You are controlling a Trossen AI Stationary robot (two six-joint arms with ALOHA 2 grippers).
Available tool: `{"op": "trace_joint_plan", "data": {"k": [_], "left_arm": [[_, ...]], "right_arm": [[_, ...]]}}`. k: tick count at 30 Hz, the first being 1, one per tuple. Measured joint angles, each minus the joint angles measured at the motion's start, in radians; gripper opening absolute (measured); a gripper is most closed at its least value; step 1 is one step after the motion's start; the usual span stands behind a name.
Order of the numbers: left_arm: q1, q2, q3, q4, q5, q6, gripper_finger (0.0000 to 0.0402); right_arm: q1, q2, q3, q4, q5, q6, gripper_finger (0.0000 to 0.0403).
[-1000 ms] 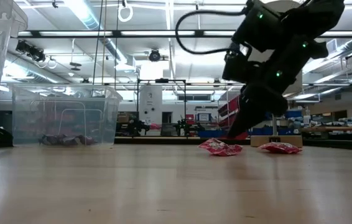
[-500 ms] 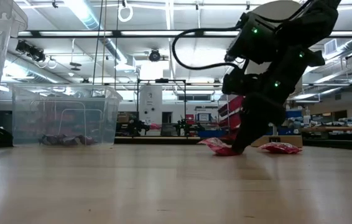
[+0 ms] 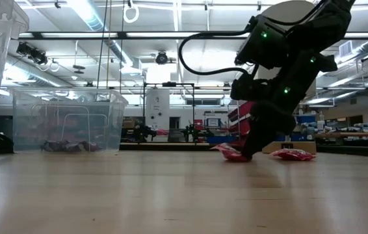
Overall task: Sort candy
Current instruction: Put the red chocolate into the bottom left transparent bin
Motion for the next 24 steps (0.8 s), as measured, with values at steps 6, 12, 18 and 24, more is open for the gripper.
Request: {"op": "trace_joint_plan", "data": {"k": [6, 12, 18, 24], "left_arm": [[0.005, 0.000, -0.049, 0.067, -0.003, -0.034, 0.0085], [0.052, 0.001, -0.174, 0.282, 0.014, 0.018, 0.0085], [0.149, 0.000, -0.254, 0.523, 0.143, 0.074, 0.0085], [0.245, 0.000, -0.340, 0.877, 0.389, 0.258, 0.0085]], "right_arm": [[0.027, -0.007, -0.003, 0.009, 0.045, -0.007, 0.0002], [0.077, -0.045, -0.007, 0.010, 0.113, -0.026, 0.0000], [0.145, -0.065, -0.006, 0.028, 0.259, -0.049, 0.0000], [0.208, -0.065, -0.006, 0.051, 0.393, -0.108, 0.0000]]}}
